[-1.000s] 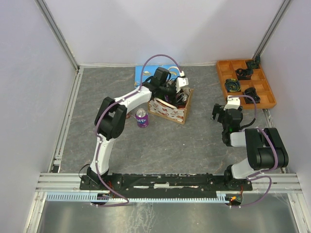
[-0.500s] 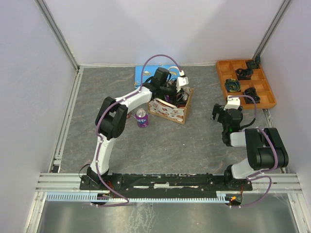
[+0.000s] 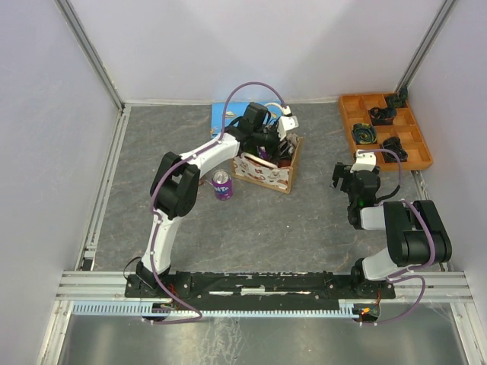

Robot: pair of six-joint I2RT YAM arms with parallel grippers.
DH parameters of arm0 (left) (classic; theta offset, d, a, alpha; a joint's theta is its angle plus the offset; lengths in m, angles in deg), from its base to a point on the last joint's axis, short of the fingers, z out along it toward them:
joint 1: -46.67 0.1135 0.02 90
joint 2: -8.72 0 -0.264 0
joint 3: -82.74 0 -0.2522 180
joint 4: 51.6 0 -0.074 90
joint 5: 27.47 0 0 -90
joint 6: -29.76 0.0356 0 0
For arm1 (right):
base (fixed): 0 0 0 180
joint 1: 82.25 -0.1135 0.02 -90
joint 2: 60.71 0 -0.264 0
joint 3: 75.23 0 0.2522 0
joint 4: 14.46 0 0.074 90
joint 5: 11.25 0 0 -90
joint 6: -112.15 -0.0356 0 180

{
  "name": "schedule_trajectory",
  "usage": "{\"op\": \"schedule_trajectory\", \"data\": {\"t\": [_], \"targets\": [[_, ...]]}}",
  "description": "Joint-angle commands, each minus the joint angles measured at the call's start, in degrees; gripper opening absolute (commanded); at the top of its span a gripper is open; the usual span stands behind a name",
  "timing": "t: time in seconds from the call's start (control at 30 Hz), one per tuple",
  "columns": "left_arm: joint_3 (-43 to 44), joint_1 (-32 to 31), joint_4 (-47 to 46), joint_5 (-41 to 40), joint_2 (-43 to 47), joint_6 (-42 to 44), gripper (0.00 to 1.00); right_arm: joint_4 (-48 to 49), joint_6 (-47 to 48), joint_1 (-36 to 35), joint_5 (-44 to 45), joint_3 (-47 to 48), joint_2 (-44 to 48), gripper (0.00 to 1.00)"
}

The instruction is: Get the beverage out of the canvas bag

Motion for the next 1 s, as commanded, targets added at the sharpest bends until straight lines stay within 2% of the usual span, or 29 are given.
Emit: {"op": "schedule_trajectory", "data": {"t": [0.0, 0.27, 0.73, 0.97], "targets": [[7.56, -0.04, -3.97, -1.72, 4.97, -2.66, 0.03, 1.92, 0.60, 0.03, -0.23, 1.25, 0.20, 0.99], [8.16, 0.00, -5.50, -6.00, 10.01, -3.33, 0.03, 1.91, 0.60, 0.03, -0.23, 1.24, 0.22, 0.99], [4.60, 0.02, -0.37, -16.28, 20.88, -1.75, 0.03, 1.91, 0.61, 0.03, -0.23, 1.25, 0.25, 0.99], [-0.84, 0.11, -1.68, -21.47, 29.98, -2.19, 0.03, 1.93, 0.62, 0.03, -0.23, 1.25, 0.21, 0.99]]}}
